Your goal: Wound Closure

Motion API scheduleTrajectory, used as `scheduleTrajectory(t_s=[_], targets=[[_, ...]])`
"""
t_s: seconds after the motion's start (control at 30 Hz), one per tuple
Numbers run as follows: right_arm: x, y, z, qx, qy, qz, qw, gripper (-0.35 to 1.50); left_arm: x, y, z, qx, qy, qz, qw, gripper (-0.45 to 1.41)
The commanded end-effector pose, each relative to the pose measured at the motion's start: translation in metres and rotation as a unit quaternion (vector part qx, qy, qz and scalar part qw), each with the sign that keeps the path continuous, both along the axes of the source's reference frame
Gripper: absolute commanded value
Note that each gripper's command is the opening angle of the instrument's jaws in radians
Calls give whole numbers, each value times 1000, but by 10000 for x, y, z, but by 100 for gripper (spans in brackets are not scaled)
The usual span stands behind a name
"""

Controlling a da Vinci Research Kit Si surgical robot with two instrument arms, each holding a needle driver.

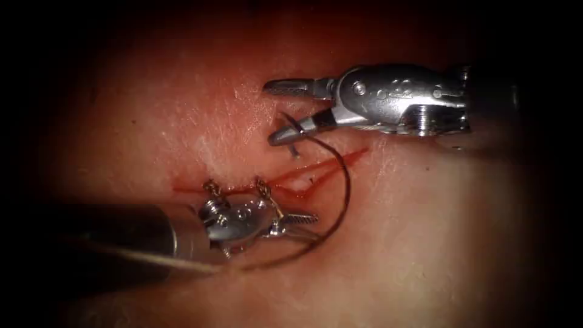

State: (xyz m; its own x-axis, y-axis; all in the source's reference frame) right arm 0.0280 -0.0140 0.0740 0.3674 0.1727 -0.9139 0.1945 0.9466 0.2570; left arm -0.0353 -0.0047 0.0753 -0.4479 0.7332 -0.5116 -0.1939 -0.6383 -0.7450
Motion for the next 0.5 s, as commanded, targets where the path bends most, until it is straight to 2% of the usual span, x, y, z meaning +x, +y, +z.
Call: scheduleTrajectory(t_s=[0.03, 0.1, 0.2, 0.5], targets=[[6, -5, 5, 0, -1, -3, 1000, 58, -6, -4, 7, 1, -1, 1, 1000, 29], [6, -7, 6, -1, -2, -4, 1000, 78, -6, -4, 7, 1, -1, 1, 1000, 29], [8, -6, 7, -1, -2, -5, 1000, 91, -6, -4, 7, 0, -1, 0, 1000, 29], [22, -4, 8, -1, -2, 4, 1000, 110, -7, -5, 8, 0, 0, 0, 1000, 29]])
